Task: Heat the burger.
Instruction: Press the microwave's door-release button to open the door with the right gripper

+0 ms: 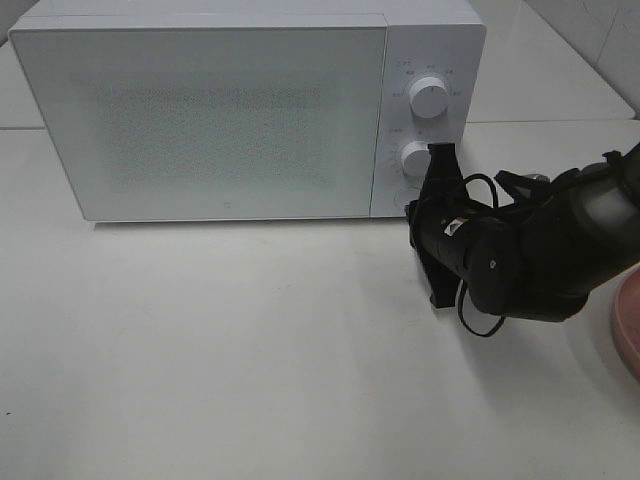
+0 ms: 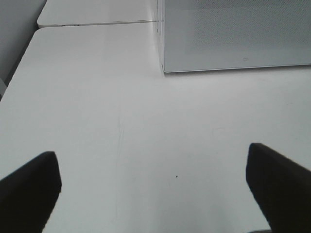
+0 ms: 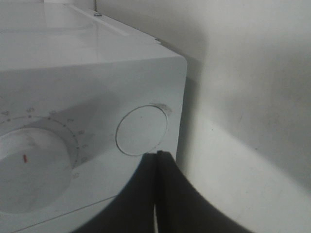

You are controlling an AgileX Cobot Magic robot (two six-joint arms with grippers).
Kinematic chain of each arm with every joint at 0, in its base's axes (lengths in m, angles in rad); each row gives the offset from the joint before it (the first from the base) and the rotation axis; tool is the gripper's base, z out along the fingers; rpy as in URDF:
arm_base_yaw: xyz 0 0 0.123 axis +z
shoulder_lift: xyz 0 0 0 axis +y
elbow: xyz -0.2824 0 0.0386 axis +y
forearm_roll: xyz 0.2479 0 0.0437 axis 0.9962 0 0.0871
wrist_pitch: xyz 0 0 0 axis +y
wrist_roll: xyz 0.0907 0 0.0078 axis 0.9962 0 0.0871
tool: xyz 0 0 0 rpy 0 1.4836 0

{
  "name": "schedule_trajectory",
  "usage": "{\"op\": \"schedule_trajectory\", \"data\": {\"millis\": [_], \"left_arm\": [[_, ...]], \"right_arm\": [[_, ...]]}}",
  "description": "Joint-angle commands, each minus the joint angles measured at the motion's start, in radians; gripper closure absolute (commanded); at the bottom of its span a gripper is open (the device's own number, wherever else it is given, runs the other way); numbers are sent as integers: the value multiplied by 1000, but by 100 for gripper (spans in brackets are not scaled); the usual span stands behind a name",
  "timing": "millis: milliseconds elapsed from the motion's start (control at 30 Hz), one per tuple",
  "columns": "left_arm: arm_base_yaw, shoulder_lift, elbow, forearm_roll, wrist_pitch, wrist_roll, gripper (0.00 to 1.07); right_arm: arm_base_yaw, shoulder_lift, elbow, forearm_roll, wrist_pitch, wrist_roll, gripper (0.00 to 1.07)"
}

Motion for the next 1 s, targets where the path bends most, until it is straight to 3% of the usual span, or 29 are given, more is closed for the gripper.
{"op": "schedule_trajectory", "data": {"millis": [33,1000], "left_arm": [[-4,-24,4,-3,-13,-3,9],[-4,-24,4,-3,-13,-3,9]], "right_arm": [[-5,13,-26,-24,0,-9,107],[-52,65,-116,-41,9,-35,107]]}}
